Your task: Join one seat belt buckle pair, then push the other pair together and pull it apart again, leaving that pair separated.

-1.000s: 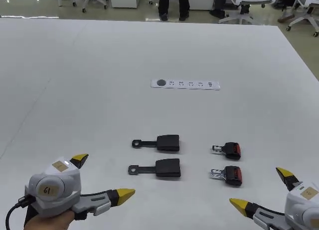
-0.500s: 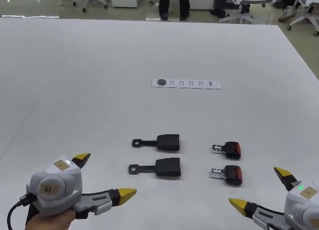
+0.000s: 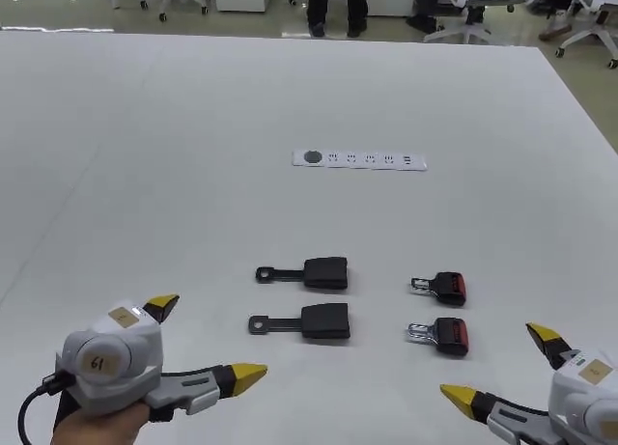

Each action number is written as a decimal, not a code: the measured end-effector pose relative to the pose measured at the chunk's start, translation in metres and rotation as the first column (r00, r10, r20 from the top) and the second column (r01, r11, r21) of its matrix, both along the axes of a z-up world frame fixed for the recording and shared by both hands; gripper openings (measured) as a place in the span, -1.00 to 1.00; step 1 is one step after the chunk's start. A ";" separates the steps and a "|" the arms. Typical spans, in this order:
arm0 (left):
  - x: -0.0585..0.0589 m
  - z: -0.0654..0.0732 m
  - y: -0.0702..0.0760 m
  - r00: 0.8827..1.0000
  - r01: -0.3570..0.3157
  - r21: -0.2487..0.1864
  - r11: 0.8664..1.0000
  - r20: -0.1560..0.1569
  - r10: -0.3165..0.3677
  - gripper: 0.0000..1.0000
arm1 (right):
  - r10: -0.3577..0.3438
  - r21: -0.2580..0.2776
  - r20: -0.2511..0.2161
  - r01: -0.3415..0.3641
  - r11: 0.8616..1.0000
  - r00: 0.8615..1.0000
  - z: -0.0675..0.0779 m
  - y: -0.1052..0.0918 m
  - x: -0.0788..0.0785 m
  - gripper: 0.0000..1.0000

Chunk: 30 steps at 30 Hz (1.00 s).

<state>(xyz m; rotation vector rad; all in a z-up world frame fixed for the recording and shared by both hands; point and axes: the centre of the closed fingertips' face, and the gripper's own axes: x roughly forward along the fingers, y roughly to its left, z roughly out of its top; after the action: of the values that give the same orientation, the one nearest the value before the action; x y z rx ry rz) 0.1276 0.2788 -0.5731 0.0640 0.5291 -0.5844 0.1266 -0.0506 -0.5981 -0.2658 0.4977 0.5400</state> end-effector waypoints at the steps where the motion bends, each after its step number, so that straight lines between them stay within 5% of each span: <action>1: 0.000 0.000 0.000 1.000 0.001 0.001 1.000 0.000 -0.001 1.00 | 0.001 0.000 0.000 -0.001 1.000 1.000 0.000 0.000 0.000 0.80; 30: 0.000 -0.001 -0.011 1.000 0.022 0.004 1.000 -0.008 -0.022 1.00 | 0.065 0.032 -0.040 -0.063 0.997 0.997 -0.008 0.007 -0.005 0.79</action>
<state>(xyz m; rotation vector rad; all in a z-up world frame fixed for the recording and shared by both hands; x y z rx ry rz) 0.1281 0.2680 -0.5740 0.0711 0.5382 -0.6052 0.1218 -0.0438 -0.6063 -0.2419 0.5216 0.6161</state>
